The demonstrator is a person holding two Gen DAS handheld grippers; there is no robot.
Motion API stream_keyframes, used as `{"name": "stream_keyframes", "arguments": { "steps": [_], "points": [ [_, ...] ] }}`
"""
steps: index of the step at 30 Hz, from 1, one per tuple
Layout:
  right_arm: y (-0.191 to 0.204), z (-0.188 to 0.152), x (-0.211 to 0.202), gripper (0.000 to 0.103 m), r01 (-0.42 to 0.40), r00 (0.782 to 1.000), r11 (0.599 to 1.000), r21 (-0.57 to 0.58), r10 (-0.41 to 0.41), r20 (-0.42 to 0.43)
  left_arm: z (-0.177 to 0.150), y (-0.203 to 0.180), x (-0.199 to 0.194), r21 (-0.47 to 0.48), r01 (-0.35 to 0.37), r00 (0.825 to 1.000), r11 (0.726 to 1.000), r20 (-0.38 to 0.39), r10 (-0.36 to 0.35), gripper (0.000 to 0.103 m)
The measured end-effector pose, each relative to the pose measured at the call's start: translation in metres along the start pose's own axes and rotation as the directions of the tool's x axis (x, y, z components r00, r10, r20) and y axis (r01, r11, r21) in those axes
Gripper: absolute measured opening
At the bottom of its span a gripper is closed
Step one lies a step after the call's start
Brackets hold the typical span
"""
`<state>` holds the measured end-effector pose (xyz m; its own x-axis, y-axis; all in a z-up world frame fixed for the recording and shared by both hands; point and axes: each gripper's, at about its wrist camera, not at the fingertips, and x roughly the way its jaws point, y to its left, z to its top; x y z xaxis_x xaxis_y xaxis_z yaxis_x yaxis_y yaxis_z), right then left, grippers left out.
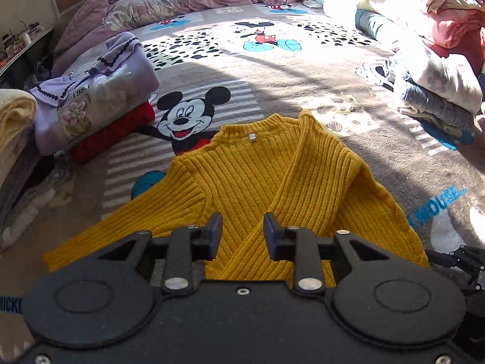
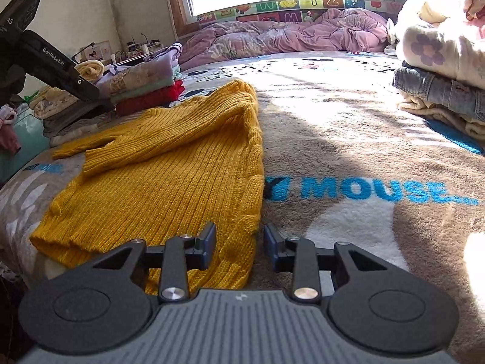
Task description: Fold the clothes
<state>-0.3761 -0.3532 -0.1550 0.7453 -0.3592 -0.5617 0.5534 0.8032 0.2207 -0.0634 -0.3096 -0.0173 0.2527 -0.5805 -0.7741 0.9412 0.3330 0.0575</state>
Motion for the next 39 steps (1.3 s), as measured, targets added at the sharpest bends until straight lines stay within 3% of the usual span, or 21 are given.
{"name": "stream_keyframes", "arguments": {
  "steps": [4, 6, 14, 18, 20, 21, 22, 24, 25, 29, 34, 39],
  "points": [
    [0.001, -0.002, -0.004, 0.036, 0.001, 1.0, 1.0, -0.006, -0.001, 0.0, 0.023, -0.028, 0.029, 0.121, 0.077, 0.994, 0.99, 0.073, -0.086, 0.028],
    [0.001, -0.003, -0.004, 0.036, 0.003, 1.0, 1.0, -0.004, -0.003, -0.004, 0.035, -0.036, 0.048, 0.128, 0.116, 0.99, 0.985, 0.065, -0.125, 0.028],
    [-0.003, -0.008, -0.006, 0.036, -0.014, 1.0, 1.0, 0.018, 0.014, -0.015, 0.074, -0.036, 0.126, -0.036, 0.205, 0.979, 0.978, -0.011, -0.206, 0.028],
    [-0.006, -0.01, -0.006, 0.036, -0.028, 0.999, 0.999, 0.034, 0.029, -0.018, 0.082, -0.043, 0.145, -0.099, 0.25, 0.966, 0.963, -0.042, -0.256, 0.028],
    [-0.007, -0.01, -0.005, 0.036, -0.035, 0.999, 0.999, 0.04, 0.036, -0.019, 0.082, -0.051, 0.15, -0.073, 0.24, 0.967, 0.968, -0.063, -0.245, 0.028],
    [-0.007, -0.01, -0.005, 0.035, -0.041, 0.999, 0.998, 0.041, 0.041, -0.018, 0.083, -0.055, 0.152, -0.061, 0.235, 0.968, 0.97, -0.072, -0.239, 0.017],
    [-0.006, -0.009, -0.005, 0.026, -0.052, 0.999, 0.998, 0.034, 0.052, -0.015, 0.083, -0.056, 0.151, -0.049, 0.228, 0.971, 0.973, -0.067, -0.231, 0.003],
    [-0.001, -0.008, -0.009, 0.013, -0.047, 0.999, 0.999, 0.007, 0.047, 0.005, 0.085, -0.057, 0.148, -0.025, 0.212, 0.975, 0.977, -0.055, -0.213, 0.003],
    [0.003, -0.008, -0.011, 0.011, -0.036, 0.999, 0.999, -0.014, 0.036, 0.019, 0.086, -0.057, 0.146, -0.013, 0.204, 0.978, 0.979, -0.048, -0.205, 0.003],
    [0.02, -0.008, -0.016, 0.01, -0.023, 0.999, 0.994, -0.11, 0.027, 0.039, 0.09, -0.042, 0.139, -0.028, 0.19, 0.981, 0.981, -0.023, -0.191, 0.003],
    [0.034, -0.006, -0.02, 0.009, -0.002, 0.998, 0.981, -0.194, 0.015, 0.065, 0.089, -0.036, 0.136, 0.021, 0.154, 0.988, 0.988, -0.013, -0.153, 0.002],
    [0.062, -0.008, -0.019, 0.009, 0.028, 0.996, 0.935, -0.353, 0.003, 0.087, 0.088, -0.034, 0.136, 0.089, 0.115, 0.993, 0.989, -0.008, -0.114, 0.002]
  ]
}}
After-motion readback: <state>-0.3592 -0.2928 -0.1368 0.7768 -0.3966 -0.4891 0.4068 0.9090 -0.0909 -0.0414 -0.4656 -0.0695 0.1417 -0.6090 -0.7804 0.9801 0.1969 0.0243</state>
